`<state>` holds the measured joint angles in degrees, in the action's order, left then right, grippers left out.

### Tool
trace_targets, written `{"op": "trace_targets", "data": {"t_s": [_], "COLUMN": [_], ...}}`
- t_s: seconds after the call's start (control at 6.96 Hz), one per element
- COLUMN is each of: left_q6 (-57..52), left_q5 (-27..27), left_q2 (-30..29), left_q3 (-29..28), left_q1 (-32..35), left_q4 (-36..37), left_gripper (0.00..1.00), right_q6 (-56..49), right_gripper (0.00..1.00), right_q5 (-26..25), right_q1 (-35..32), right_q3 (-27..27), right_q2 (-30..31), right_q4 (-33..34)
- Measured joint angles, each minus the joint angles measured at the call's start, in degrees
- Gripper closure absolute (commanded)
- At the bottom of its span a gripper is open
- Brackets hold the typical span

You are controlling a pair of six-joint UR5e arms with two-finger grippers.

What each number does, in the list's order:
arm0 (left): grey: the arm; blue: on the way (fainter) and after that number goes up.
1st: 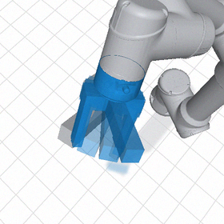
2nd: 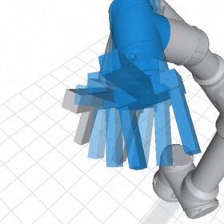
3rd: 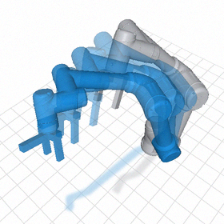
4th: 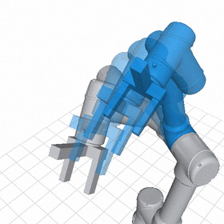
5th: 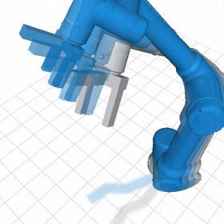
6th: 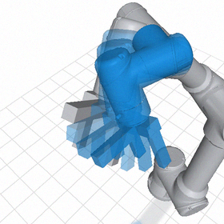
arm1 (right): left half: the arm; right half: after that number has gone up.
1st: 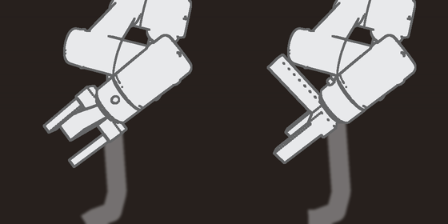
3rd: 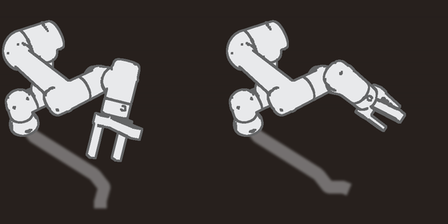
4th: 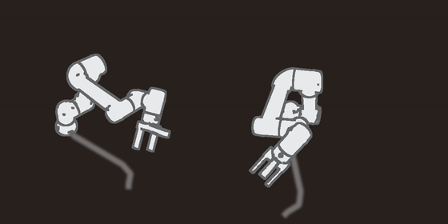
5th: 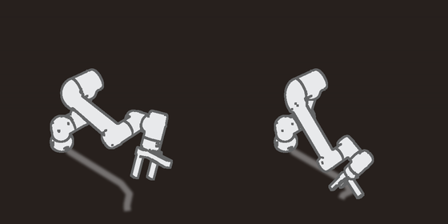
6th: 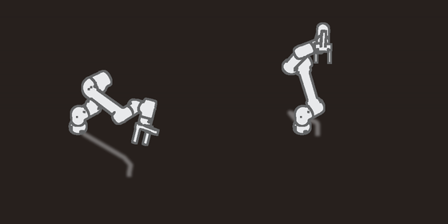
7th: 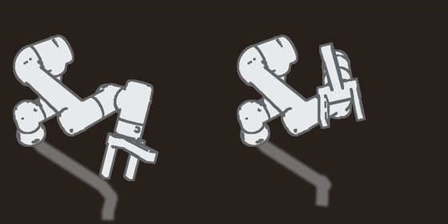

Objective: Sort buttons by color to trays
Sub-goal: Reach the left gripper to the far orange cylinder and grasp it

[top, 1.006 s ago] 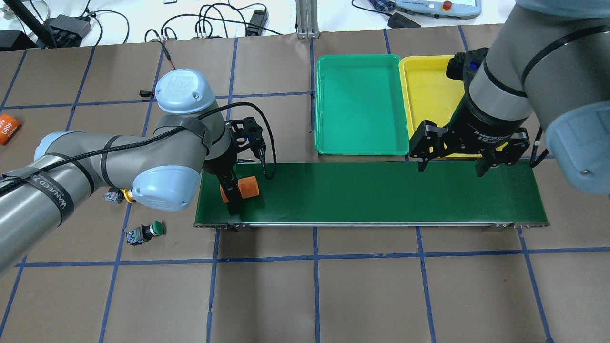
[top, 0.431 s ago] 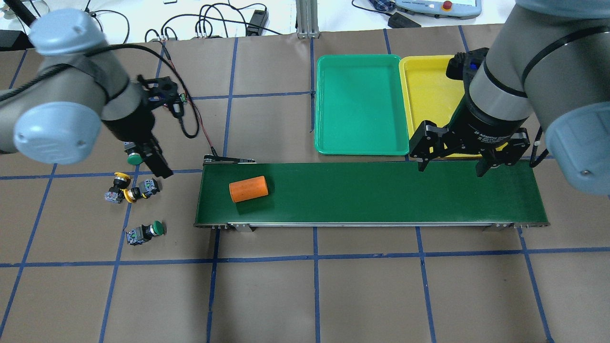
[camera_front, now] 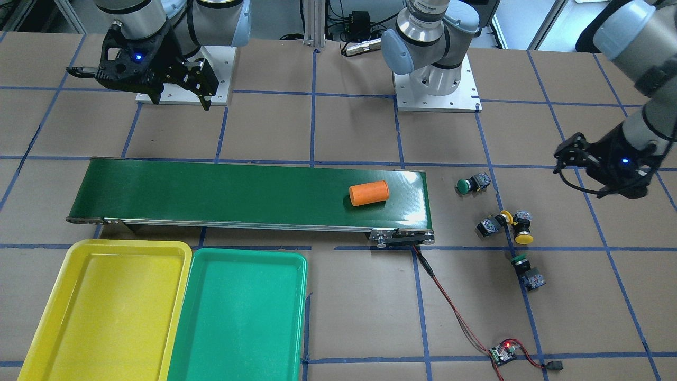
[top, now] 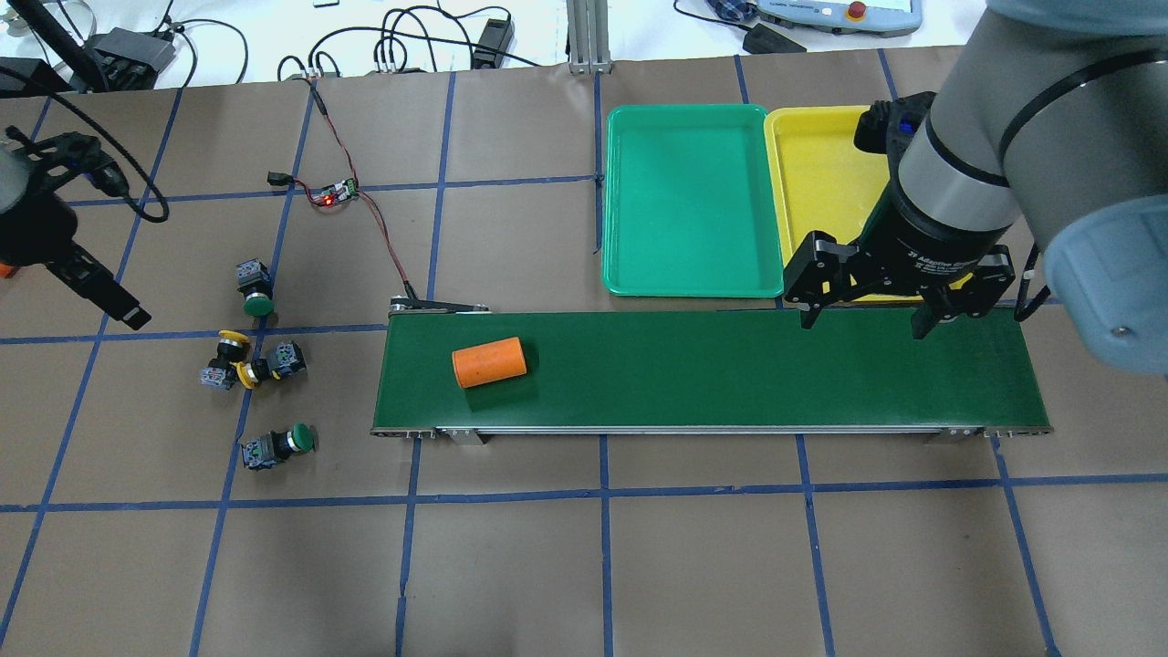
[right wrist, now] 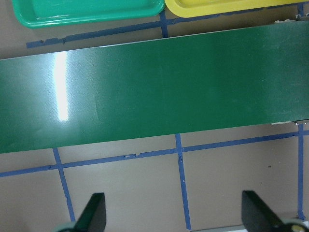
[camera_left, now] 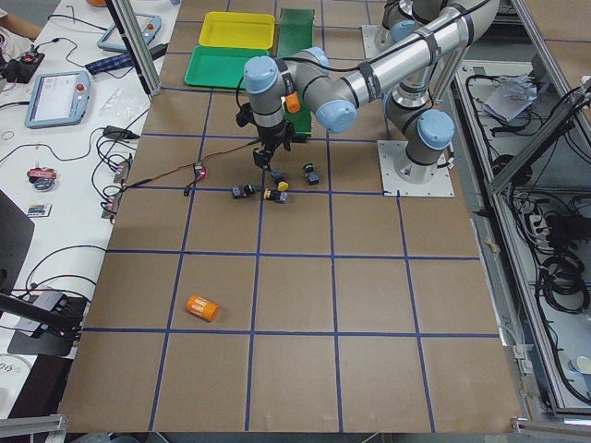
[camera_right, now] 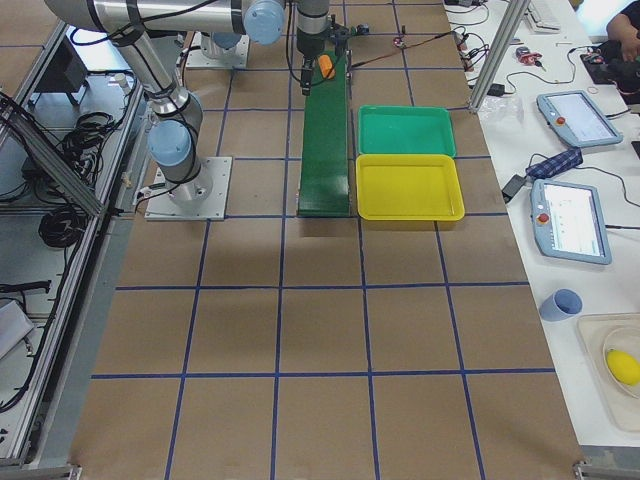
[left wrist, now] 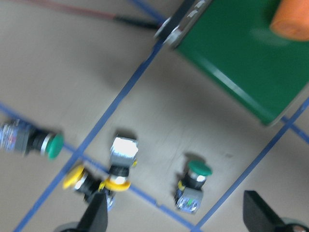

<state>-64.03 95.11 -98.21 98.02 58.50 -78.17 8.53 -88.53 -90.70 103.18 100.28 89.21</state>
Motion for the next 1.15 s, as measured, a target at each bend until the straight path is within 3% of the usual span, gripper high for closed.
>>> {"op": "trace_targets", "data": {"t_s": [0.43,1.15], "left_q6": [10.54,10.9], "left_q5": [2.13,-2.48], "left_q2": [-10.57,-30.4], "left_q3": [-10.18,-26.99], "left_q1": [-7.94,-17.0], "left_q4": [7.62,11.12], "left_gripper": [0.0,0.0], "right_q6": [0.0,0.07], "right_gripper": [0.0,0.0], "right_q5": [-0.73,-0.77], "right_q1": [0.0,0.0], "right_q3": [0.0,0.22], "right_q2": [0.0,0.03], "right_q4": [0.0,0.0]}}
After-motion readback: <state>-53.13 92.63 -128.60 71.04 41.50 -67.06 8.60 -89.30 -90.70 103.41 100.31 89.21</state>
